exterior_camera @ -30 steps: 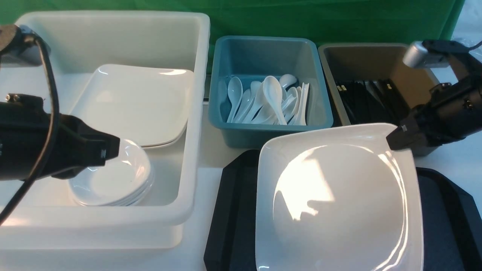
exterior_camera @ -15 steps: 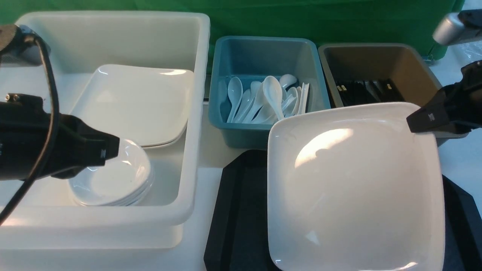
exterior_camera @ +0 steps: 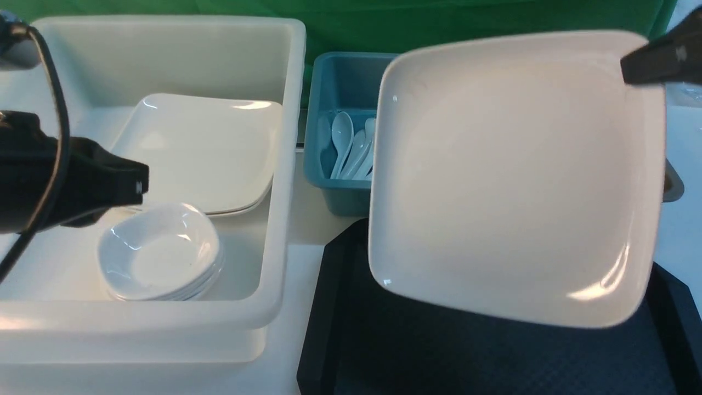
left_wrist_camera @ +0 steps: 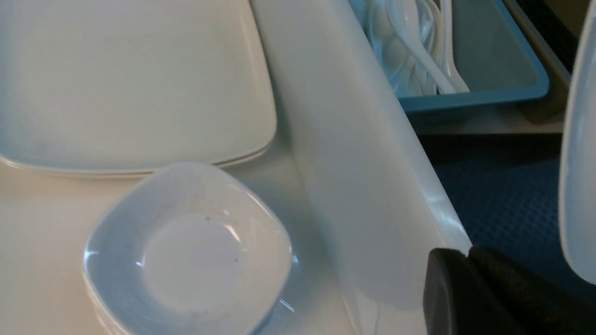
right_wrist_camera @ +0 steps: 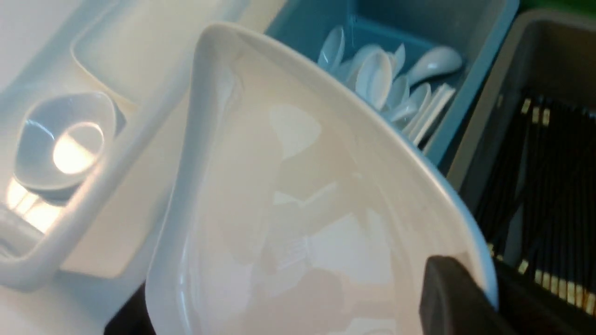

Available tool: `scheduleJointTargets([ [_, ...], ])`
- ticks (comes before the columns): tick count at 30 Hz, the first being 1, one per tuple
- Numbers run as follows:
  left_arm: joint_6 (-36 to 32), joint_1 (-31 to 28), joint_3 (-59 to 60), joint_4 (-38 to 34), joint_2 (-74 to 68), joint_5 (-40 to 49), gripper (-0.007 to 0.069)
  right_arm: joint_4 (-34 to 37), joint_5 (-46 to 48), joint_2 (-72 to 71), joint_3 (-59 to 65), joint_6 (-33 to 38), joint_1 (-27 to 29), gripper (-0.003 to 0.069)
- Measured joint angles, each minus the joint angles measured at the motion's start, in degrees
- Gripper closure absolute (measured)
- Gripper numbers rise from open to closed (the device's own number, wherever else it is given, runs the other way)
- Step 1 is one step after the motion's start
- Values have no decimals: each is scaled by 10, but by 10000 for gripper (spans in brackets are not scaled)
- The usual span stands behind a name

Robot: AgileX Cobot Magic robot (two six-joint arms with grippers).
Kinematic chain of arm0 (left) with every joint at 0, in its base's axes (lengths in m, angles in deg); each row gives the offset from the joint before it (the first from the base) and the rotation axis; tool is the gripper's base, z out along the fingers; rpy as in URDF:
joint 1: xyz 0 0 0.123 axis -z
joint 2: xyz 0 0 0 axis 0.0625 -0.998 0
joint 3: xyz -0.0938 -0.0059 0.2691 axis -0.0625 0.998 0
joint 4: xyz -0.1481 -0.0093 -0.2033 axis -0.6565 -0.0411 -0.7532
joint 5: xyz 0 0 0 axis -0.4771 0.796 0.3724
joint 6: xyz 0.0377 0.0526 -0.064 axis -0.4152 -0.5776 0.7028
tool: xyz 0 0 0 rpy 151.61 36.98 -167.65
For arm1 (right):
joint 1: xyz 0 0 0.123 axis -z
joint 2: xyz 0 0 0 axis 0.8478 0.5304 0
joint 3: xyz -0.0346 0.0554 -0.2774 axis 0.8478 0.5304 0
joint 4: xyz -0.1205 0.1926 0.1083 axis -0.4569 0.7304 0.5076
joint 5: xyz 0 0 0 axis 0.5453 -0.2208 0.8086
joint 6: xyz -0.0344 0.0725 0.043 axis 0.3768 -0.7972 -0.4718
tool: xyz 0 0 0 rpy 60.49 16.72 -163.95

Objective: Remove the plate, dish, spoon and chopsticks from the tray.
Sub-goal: Use the right arm to put the plate into the large storage box on the left

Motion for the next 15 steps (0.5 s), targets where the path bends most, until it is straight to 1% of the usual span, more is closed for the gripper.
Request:
scheduleJointTargets([
  [3,46,-1,-19,58,0,-10,612,30,1,23,-51,-3,0,605],
  [6,76,-19,-49,90,-1,-12,612,62,1,58,-100,-5,-10,605],
  [9,87,-42,-73,95,-6,-8,612,74,1,96,-142,-14,-29,605],
  [15,87,-119,-115,80,-27,14,612,87,1,226,-292,-47,-110,605],
])
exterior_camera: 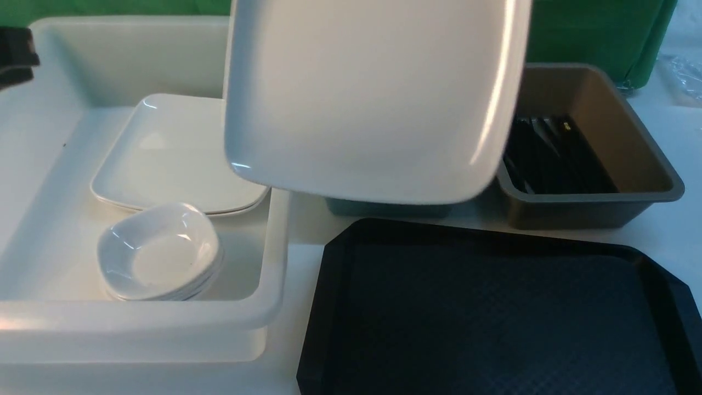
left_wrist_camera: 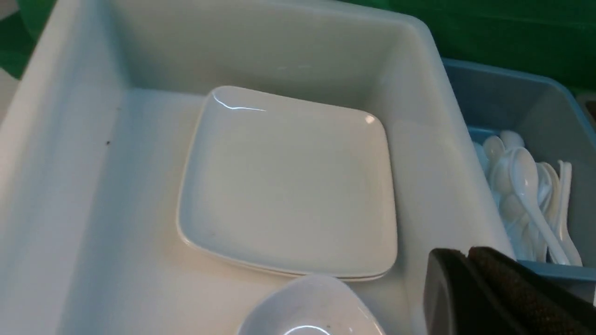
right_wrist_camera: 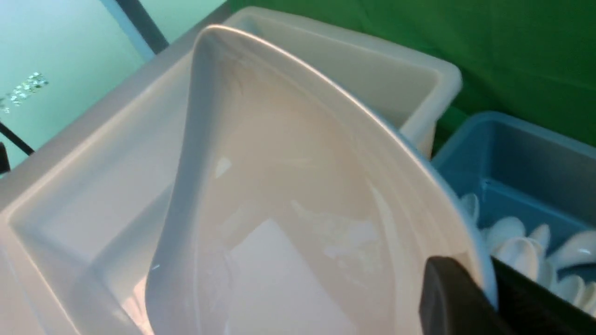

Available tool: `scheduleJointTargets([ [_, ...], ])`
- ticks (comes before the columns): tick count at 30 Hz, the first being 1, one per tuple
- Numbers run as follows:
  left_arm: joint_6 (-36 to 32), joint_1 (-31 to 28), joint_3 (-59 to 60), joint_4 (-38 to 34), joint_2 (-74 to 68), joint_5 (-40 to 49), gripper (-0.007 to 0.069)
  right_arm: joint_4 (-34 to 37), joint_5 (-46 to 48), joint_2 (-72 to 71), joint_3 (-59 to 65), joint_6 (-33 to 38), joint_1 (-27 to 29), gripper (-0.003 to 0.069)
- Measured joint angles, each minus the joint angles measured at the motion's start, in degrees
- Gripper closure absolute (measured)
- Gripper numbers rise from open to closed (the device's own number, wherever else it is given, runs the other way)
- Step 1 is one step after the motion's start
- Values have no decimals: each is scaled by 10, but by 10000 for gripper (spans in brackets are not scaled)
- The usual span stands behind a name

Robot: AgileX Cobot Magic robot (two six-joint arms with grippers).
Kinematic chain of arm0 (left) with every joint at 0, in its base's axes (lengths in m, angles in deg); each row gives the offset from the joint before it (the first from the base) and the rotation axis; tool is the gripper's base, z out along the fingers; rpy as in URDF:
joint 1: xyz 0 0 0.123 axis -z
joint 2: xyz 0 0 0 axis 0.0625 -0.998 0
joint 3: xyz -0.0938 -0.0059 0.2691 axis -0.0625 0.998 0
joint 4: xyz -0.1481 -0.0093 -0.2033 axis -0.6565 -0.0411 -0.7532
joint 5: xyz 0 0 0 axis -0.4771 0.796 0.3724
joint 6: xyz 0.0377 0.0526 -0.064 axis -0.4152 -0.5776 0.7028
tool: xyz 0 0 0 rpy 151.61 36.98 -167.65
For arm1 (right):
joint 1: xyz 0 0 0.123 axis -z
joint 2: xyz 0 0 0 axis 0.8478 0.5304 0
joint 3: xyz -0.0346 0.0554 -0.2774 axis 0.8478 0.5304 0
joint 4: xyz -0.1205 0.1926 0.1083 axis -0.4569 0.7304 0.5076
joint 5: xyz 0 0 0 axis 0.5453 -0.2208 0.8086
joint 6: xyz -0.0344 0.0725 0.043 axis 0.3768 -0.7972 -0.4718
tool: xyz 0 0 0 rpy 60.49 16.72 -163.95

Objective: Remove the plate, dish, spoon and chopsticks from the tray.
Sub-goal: Use the right arm to put the plate into the large storage box on the left

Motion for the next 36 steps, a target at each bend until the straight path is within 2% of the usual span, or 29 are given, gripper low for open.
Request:
scheduleJointTargets([
  [6,8,-55,-3,-21,-5,28,612,3,-45,119,-138,-44,-55,605],
  [9,6,-58,-3,-32,-5,30,612,4,-79,159,-170,-59,-73,605],
  [11,0,-58,-3,-40,-5,31,612,4,-133,208,-197,-74,-94,605],
  [22,-16,-58,-3,-45,-5,62,612,-8,-323,322,-210,-72,-162,605],
  [27,-26,-58,-3,-45,-5,70,612,-78,-348,328,-210,-108,-169,605],
  [36,-35,-58,-3,-45,-5,70,612,-91,-347,328,-211,-122,-169,605],
])
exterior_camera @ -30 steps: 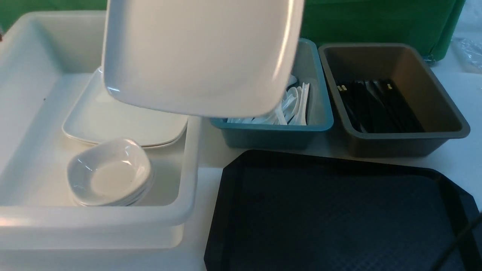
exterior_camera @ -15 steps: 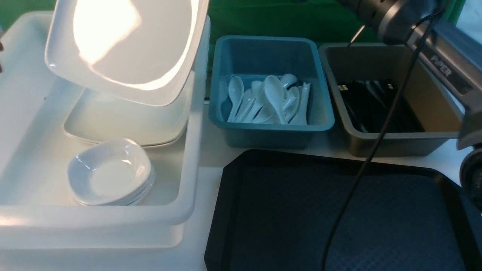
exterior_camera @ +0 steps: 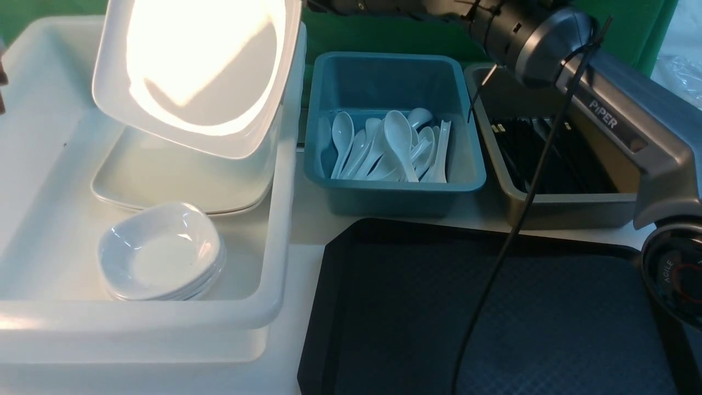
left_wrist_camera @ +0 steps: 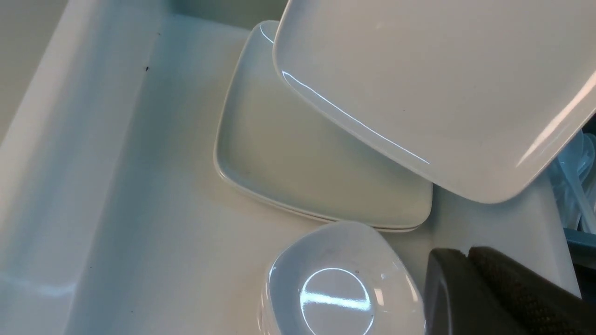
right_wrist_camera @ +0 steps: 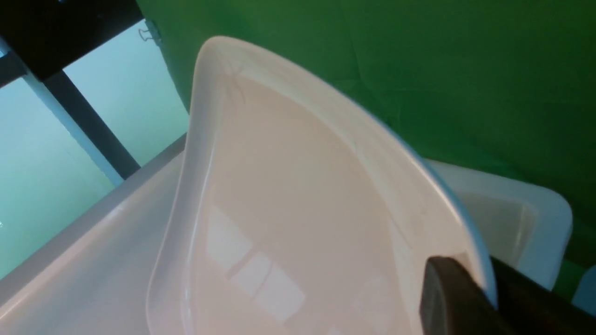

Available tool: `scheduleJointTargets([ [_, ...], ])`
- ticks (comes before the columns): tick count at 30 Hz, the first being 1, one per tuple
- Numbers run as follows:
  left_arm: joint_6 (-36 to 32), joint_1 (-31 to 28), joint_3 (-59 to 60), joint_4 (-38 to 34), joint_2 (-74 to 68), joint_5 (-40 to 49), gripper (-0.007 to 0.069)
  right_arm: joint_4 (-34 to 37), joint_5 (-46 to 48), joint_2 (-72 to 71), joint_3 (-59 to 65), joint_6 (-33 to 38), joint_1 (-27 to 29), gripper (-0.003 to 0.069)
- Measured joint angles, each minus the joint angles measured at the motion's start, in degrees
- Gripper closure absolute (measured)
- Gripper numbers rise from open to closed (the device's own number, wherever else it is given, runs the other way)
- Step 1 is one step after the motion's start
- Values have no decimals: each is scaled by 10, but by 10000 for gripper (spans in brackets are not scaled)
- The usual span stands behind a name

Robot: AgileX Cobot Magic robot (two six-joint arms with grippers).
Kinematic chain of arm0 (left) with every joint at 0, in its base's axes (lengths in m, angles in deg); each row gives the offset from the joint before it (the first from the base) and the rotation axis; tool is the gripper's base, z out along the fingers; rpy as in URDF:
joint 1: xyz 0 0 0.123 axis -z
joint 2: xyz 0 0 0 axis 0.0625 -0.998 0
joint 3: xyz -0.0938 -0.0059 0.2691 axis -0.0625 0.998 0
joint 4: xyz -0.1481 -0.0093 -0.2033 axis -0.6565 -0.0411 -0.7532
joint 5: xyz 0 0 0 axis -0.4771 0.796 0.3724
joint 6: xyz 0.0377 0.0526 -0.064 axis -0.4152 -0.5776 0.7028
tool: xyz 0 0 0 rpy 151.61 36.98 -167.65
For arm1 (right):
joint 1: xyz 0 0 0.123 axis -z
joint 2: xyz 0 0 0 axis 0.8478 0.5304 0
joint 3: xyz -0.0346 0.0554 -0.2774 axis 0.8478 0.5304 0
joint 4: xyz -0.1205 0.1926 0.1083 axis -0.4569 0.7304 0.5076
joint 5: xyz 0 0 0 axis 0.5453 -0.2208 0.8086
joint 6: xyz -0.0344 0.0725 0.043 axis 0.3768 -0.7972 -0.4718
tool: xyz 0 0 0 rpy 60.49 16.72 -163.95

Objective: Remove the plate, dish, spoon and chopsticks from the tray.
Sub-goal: Use the right arm to put the plate into the large storage box on the left

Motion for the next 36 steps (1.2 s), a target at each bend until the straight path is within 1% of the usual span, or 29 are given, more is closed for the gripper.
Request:
scheduleJointTargets([
  [5,-3,0,0,0,0,0,612,1,37,0,-33,3,-2,605],
  [8,-4,0,0,0,0,0,612,1,61,0,-76,12,-17,605],
  [11,-4,0,0,0,0,0,612,-4,47,-3,-89,35,-40,605],
  [14,-4,0,0,0,0,0,612,-32,9,-1,-92,39,-63,605],
  [16,-4,0,0,0,0,3,612,-54,-18,9,-92,43,-69,605],
  [21,-4,0,0,0,0,16,612,-75,-48,43,-92,50,-67,605],
  [28,-4,0,0,1,0,24,612,-82,-47,80,-92,60,-68,605],
  [31,-6,0,0,1,0,24,612,-102,-48,89,-92,61,-68,605],
  [36,-8,0,0,1,0,24,612,-107,-47,90,-82,61,-68,605],
])
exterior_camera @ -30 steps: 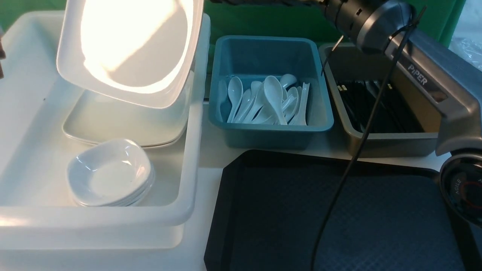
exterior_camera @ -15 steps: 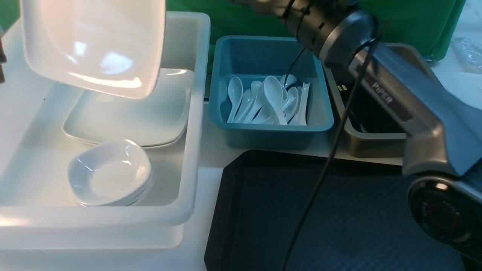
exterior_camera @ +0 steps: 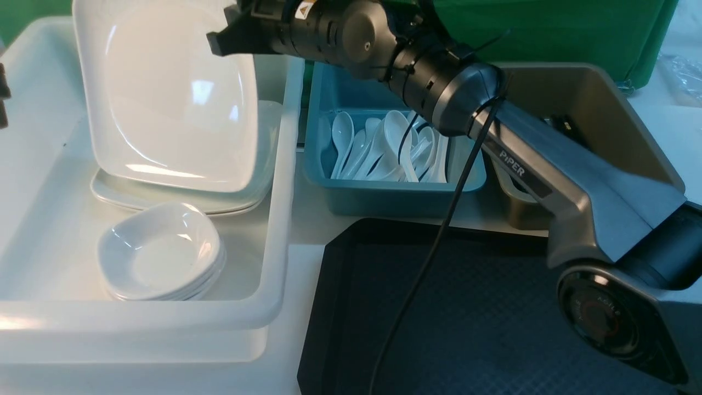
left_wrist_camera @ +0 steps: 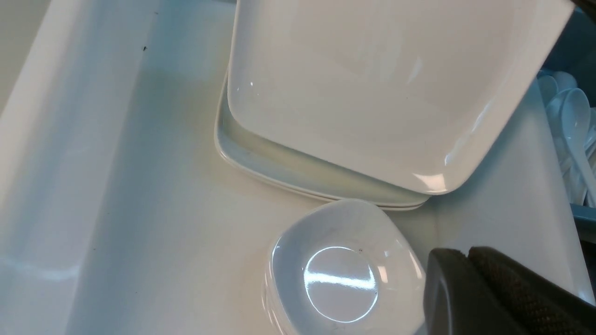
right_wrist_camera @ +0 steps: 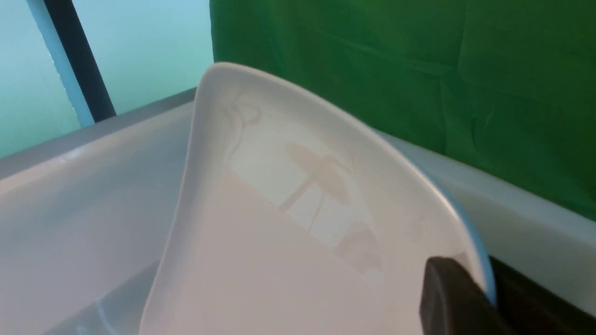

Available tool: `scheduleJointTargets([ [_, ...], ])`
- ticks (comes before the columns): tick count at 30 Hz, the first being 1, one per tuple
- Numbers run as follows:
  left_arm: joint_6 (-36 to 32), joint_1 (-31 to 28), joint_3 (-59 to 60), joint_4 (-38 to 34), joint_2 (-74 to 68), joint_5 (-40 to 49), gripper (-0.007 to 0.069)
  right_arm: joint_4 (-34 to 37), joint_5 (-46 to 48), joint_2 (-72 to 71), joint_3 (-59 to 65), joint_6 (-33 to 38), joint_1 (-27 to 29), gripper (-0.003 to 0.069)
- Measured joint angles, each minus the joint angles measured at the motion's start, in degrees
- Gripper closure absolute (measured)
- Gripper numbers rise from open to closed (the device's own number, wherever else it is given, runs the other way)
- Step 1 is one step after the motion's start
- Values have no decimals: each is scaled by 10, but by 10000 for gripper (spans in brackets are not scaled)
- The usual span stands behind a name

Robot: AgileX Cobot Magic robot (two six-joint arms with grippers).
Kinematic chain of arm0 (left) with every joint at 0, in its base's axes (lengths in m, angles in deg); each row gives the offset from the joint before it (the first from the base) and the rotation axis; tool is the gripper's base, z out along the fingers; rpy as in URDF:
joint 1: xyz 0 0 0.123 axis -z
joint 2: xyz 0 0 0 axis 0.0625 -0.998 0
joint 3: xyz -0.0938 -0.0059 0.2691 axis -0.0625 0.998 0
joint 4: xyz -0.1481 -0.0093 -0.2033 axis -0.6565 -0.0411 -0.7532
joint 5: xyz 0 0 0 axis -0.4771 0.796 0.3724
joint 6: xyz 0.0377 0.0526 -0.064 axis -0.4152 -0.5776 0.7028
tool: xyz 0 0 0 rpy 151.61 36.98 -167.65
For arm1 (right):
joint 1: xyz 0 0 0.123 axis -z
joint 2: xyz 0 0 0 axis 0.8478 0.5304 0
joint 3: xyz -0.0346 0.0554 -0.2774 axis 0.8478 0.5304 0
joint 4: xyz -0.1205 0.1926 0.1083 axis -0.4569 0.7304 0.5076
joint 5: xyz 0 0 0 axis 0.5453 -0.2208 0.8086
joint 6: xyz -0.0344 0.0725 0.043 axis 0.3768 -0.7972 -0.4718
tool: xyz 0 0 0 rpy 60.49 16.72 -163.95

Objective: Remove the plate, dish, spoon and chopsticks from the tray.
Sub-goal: Use the right arm to put the plate into the large storage box on the left

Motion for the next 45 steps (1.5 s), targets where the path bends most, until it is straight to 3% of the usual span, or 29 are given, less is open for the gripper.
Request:
scheduleJointTargets([
  [31,-4,0,0,1,0,0,612,2,22,14,1,-10,-1,592],
  [36,-4,0,0,1,0,0,612,0,22,14,1,-11,-1,519],
  [40,-6,0,0,1,0,0,612,-1,22,14,1,-11,-1,410],
  [45,-6,0,0,1,0,0,612,-3,22,14,1,-11,-1,375],
])
